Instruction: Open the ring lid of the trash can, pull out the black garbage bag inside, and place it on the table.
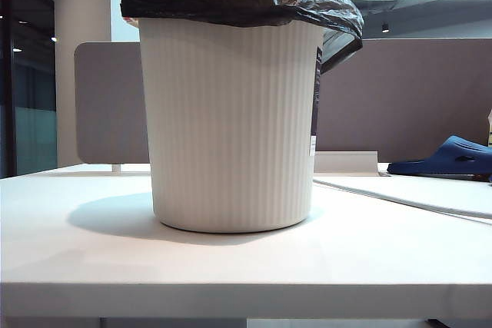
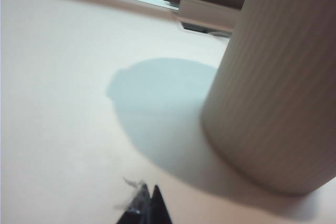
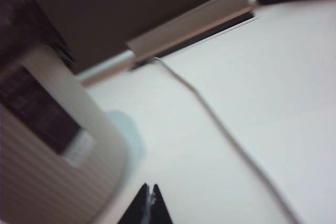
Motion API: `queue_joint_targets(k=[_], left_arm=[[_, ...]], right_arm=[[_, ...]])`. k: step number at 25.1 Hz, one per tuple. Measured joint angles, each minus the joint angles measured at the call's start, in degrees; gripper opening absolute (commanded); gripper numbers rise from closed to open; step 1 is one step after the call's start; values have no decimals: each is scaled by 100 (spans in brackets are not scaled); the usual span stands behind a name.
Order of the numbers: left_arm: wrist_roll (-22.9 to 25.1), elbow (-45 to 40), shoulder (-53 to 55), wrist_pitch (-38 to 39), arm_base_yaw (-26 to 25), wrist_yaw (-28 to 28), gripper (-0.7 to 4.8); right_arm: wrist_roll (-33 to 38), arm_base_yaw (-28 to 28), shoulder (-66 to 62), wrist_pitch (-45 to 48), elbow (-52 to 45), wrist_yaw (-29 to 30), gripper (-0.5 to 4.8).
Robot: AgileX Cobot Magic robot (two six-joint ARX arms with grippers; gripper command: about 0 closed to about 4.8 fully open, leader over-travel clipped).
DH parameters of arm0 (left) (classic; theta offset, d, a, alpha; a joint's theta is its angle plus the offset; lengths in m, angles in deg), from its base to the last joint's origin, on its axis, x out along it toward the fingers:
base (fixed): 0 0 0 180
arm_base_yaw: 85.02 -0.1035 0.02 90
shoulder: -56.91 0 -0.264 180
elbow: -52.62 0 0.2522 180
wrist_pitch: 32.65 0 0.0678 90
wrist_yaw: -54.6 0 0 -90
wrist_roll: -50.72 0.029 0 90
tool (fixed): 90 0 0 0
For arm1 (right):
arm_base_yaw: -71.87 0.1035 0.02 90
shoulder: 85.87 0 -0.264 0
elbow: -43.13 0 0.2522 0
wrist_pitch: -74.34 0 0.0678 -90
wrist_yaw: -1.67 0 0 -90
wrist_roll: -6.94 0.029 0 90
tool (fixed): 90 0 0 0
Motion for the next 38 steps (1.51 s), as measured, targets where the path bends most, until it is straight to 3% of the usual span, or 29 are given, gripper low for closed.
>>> queue_joint_targets(k=[2, 5, 9, 13, 17, 24, 27, 29, 35, 38], left_arm=[[-678, 0, 0, -4, 0, -37, -6], [-1287, 0, 0, -15, 0, -63, -6], [-1515, 0, 0, -262, 0, -533, -6], [-1617, 2, 0, -960, 0, -1582, -6], [-2041, 83, 0, -1342, 0, -1864, -6], [-1845, 490, 2, -1272, -2, -2330, -5], [-1491, 890, 7, -1106, 0, -2948, -5], [-1405, 1296, 9, -811, 0, -2977, -5], [-826, 2839, 546, 243, -2, -3088, -1], [-514, 3685, 1300, 610, -2, -3300, 2]], right_arm=[[498, 0, 0, 356, 0, 387, -6], [1014, 2, 0, 953, 81, 1147, -6], [1408, 4, 2, 1143, 553, 1403, -6], [2085, 7, -201, 960, 1482, 1384, -6], [2715, 7, -1263, 695, 2308, 1624, -6], [2793, 15, -3812, 935, 3488, 2312, -6], [3069, 83, -4758, 1591, 3847, 2706, -6], [3224, 380, -5235, 1888, 3995, 2815, -6], [3368, 1276, -6258, 2494, 4295, 2708, -5], [3370, 1300, -6441, 2549, 4321, 2511, 7]])
